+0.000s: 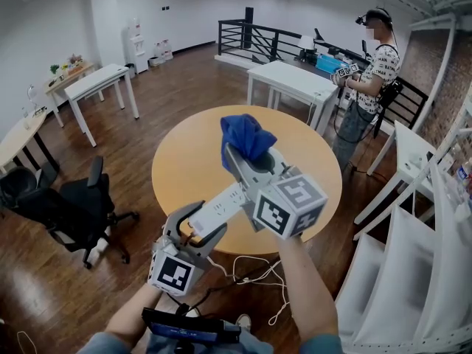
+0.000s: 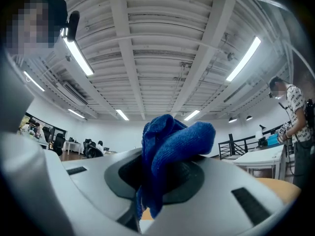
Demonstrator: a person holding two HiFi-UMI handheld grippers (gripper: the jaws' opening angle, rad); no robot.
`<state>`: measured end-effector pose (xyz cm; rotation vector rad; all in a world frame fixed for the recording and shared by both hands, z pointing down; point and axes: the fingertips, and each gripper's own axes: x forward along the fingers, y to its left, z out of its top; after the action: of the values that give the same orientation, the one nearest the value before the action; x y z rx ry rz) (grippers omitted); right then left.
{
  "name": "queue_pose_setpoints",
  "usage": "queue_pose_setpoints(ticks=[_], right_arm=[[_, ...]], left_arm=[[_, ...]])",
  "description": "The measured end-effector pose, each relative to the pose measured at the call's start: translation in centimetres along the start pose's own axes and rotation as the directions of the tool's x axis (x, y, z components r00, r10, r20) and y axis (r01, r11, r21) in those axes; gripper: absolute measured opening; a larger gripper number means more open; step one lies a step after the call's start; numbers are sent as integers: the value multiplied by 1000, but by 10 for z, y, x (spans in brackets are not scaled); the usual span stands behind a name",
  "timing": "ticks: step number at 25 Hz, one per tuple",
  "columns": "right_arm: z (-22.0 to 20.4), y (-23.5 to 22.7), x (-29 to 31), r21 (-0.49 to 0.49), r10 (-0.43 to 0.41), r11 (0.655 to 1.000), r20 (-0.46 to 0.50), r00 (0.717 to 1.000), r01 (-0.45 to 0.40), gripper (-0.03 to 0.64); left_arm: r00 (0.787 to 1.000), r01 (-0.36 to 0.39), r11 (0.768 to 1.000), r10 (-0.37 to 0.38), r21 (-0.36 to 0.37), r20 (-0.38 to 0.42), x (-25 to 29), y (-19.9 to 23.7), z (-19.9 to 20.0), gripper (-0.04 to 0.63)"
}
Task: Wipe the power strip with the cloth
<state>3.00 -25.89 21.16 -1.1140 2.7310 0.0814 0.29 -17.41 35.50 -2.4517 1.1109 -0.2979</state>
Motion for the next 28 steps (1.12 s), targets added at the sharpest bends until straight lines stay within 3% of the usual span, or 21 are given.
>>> queue_pose_setpoints(ticks=[15,28], right_arm=[[14,-65,-17,-15,-148,989,26,989,148,71],[4,-67,-38,-4,-176,984,45,983,176,71]], left_arm=[[1000,0,1000,0,0,-9,-1,1,-3,279],[1000,-15,998,15,-59,-2,1,16,-8,279]])
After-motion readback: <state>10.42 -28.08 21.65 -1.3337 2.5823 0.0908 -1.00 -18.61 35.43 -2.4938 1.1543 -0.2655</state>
